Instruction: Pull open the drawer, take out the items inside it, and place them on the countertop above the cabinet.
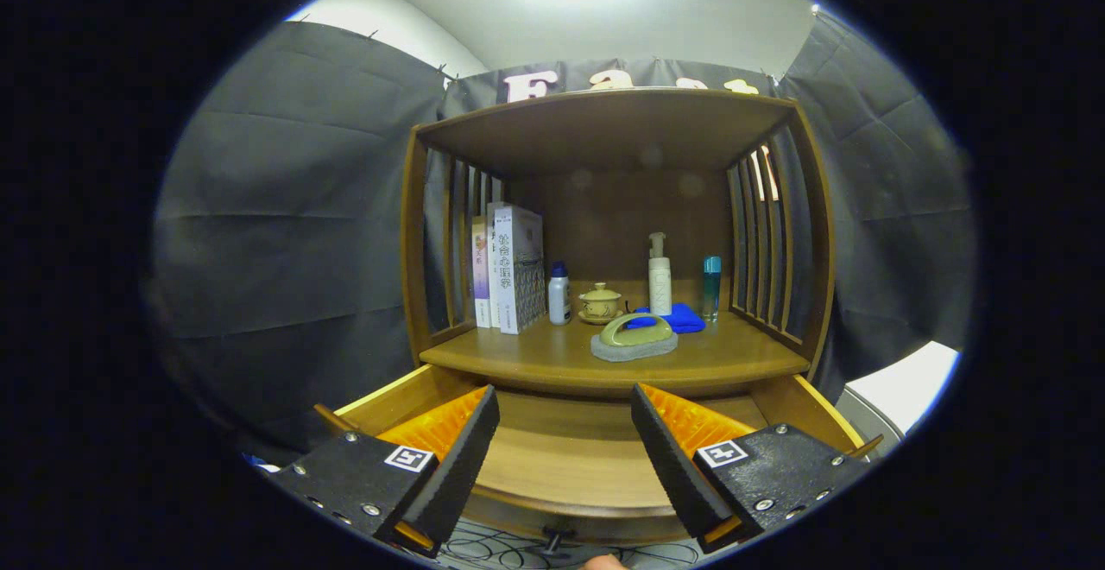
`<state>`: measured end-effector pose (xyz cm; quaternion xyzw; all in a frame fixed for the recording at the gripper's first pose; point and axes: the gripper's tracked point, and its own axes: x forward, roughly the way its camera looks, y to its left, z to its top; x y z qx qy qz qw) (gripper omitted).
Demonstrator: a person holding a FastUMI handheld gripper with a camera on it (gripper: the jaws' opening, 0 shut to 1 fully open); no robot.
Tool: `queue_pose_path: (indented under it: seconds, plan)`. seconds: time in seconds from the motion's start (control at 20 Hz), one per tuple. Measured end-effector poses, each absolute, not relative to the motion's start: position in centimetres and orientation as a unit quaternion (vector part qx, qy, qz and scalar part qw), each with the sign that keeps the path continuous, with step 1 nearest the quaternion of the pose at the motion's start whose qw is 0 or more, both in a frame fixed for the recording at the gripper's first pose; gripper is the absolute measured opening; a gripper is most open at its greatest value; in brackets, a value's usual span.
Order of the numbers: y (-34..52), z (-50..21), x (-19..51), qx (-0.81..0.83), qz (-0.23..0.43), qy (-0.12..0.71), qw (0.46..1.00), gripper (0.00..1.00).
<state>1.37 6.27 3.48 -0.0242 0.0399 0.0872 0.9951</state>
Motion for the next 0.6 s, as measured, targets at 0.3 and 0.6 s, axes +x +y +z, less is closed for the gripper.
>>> queue_pose_path:
  seconds: [0.3, 0.6]
  plan:
    - [7.3, 0.4, -3.3, -0.026, 0.111, 0.042, 0.993, 0.95]
    - [7.0, -4.2, -5.0, -0.052, 0.11, 0.063, 0.991, 0.96]
